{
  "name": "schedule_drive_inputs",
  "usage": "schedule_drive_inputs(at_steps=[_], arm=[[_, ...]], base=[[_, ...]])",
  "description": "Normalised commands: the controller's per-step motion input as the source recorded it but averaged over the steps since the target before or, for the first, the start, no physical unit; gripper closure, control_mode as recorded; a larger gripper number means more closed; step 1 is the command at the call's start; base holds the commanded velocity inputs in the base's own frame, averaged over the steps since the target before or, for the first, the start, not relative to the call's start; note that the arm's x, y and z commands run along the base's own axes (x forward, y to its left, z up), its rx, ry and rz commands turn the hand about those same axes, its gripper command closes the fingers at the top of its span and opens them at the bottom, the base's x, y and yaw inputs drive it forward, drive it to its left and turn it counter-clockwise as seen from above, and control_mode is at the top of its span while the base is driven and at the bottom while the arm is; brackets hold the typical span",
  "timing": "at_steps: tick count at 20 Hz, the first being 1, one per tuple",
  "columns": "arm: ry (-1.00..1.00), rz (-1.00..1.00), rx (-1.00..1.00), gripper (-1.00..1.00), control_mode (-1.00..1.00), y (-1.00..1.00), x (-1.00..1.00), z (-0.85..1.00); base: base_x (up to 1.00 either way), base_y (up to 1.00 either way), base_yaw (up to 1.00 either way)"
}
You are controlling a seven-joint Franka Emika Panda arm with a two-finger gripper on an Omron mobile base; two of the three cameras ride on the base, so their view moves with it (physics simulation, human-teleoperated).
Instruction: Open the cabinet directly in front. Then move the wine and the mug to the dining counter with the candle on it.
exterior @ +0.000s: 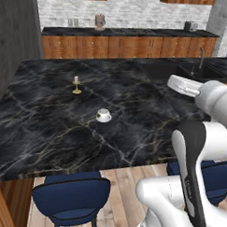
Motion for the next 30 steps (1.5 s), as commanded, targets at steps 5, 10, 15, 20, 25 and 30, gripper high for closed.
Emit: schedule_drive_inputs(at_steps=[5, 10, 15, 20, 25, 30], arm=[[0.61, -0.07, 0.05, -1.00, -1.00, 0.00, -0.42, 0.72], [0.67, -0.07, -0.01, -1.00, -1.00, 0.00, -0.30, -0.11], [0.02, 0.00, 0.00, -1.00, 1.00, 0.00, -0.13, -0.12], [0.00, 0.00, 0.00, -1.00, 1.00, 0.00, 0.00, 0.00], [0.00, 0.00, 0.00, -1.00, 1.00, 0.00, 0.00, 0.00], [0.00, 0.00, 0.00, -1.00, 1.00, 0.00, 0.00, 0.00]], base=[[0.00, 0.00, 0.00], [0.00, 0.00, 0.00], [-0.40, 0.00, 0.02], [-1.00, -0.13, -0.06], [-0.38, -0.18, -0.86], [0.00, 0.00, -1.00]])
